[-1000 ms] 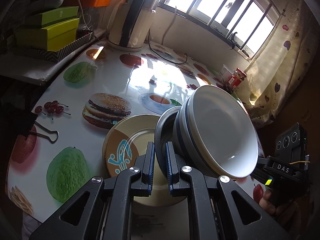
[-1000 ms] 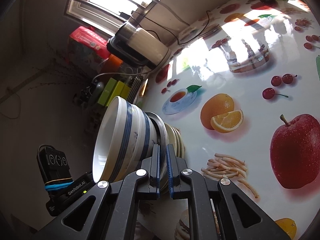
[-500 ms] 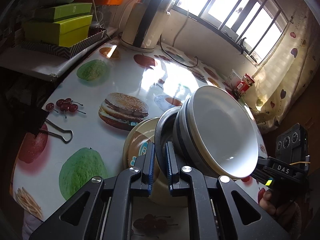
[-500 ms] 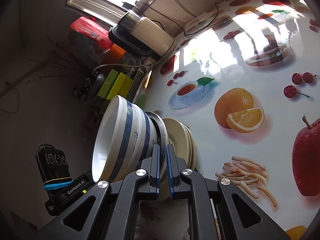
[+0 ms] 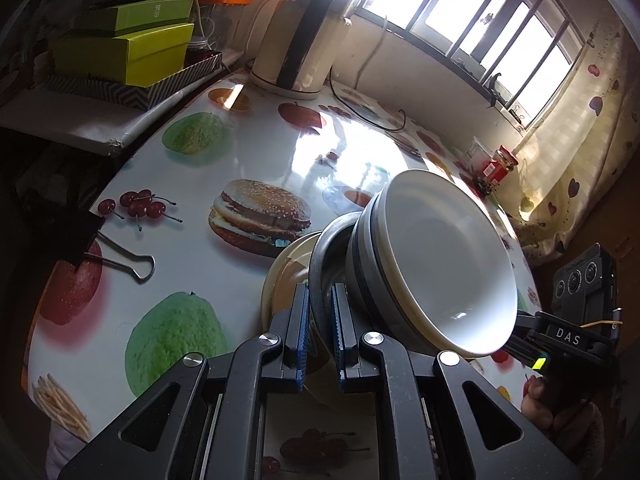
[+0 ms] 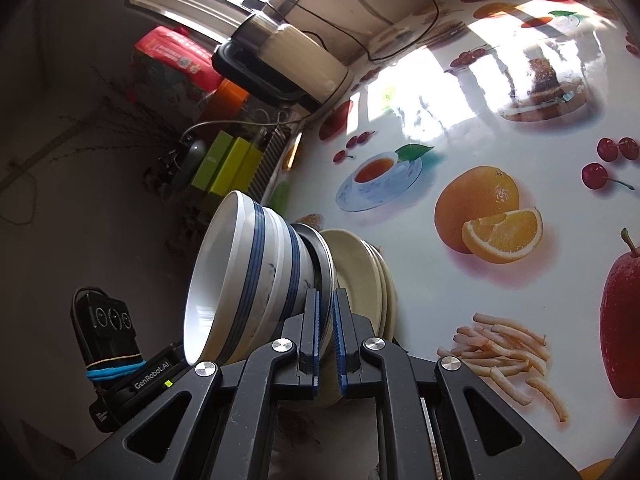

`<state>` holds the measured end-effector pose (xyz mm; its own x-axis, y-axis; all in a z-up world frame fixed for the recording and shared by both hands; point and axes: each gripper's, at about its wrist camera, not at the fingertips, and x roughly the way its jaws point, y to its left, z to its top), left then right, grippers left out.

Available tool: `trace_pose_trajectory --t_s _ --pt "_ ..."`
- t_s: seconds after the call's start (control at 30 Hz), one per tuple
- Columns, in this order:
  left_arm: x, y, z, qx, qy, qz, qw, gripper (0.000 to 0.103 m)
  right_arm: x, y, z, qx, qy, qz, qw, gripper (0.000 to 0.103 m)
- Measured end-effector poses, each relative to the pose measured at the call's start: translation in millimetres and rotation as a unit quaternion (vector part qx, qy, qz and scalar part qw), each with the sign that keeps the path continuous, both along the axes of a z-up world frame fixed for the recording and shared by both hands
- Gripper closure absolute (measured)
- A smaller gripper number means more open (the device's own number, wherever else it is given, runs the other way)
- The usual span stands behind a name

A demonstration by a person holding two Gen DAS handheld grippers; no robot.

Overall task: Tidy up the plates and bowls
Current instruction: 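Carry the bowl stack with both tools over the cream plate stack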

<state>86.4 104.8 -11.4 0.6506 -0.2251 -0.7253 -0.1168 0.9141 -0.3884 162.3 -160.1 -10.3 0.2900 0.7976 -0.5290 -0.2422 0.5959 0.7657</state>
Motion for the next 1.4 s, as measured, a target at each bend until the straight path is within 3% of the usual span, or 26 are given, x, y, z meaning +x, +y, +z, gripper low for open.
trace_pose_trajectory --t_s 1.4 --pt "-1.7 1.1 -5.9 0.002 0.01 -0.001 1.0 0.09 0.6 2.7 6.5 -0.023 -0.018 0.0 1.0 0.093"
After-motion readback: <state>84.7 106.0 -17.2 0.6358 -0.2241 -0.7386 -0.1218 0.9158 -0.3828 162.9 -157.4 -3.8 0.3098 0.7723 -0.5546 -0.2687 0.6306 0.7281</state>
